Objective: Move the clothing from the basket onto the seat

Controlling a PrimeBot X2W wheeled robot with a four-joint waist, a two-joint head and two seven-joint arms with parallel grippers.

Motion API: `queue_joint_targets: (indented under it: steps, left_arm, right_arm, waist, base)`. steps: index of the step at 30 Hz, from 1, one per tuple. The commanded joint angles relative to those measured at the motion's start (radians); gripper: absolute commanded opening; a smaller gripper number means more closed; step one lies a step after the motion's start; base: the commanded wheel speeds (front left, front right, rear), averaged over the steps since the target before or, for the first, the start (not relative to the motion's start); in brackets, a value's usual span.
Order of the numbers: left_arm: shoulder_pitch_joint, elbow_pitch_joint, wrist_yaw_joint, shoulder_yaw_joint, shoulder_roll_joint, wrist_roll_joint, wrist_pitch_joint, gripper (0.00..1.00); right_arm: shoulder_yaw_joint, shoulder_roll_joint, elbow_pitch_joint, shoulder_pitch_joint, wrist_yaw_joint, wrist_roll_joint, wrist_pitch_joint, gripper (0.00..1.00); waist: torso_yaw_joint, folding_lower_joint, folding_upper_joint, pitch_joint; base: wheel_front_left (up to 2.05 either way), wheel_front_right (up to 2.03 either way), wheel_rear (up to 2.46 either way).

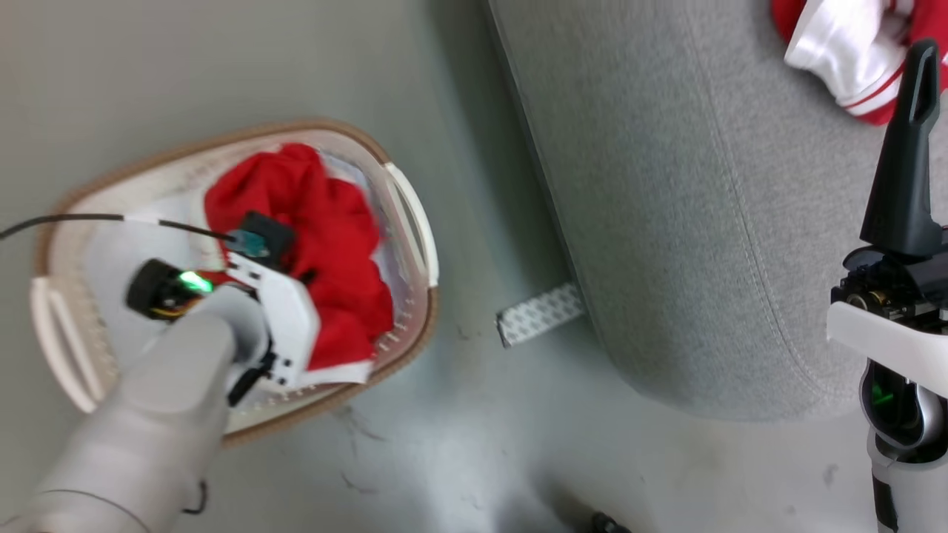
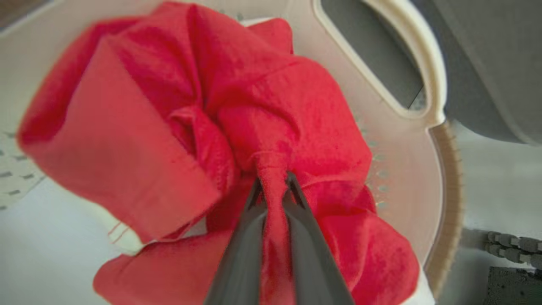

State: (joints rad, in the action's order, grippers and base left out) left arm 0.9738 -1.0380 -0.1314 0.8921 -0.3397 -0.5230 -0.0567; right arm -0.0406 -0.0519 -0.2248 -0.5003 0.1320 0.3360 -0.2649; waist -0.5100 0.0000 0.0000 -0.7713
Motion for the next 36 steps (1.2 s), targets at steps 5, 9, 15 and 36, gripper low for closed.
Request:
queue_joint_targets:
  steps: [5, 9, 15, 36]
  left_arm:
    - [-0.056, 0.022, 0.002, 0.022, 0.086, -0.068, 0.124, 0.0]
    - [-0.089, 0.034, 0.002, 0.039, 0.134, -0.104, 0.188, 0.0]
    - [-0.121, 0.055, 0.002, 0.063, 0.176, -0.149, 0.258, 0.0]
    - [-0.096, 0.228, 0.027, 0.01, 0.207, -0.193, 0.32, 0.0]
  right_arm:
    - [0.019, 0.002, 0.038, 0.047, -0.003, -0.058, 0.001, 1.0]
    - [0.021, 0.001, 0.073, 0.083, -0.003, -0.08, 0.001, 1.0]
    - [0.022, 0.0, 0.127, 0.146, -0.003, -0.119, 0.001, 1.0]
    - [-0.032, -0.054, 0.284, 0.362, -0.003, -0.064, 0.001, 1.0]
  waist:
    - [0.106, 0.0, 0.0, 0.204]
    - [0.153, 0.0, 0.0, 0.308]
    - [0.205, 0.0, 0.0, 0.458]
    - [0.34, 0.0, 0.0, 0.765]
  base:
    - [0.0, 0.0, 0.0]
    - [0.0, 0.0, 0.0]
    - [0.0, 0.0, 0.0]
    - [0.0, 0.0, 0.0]
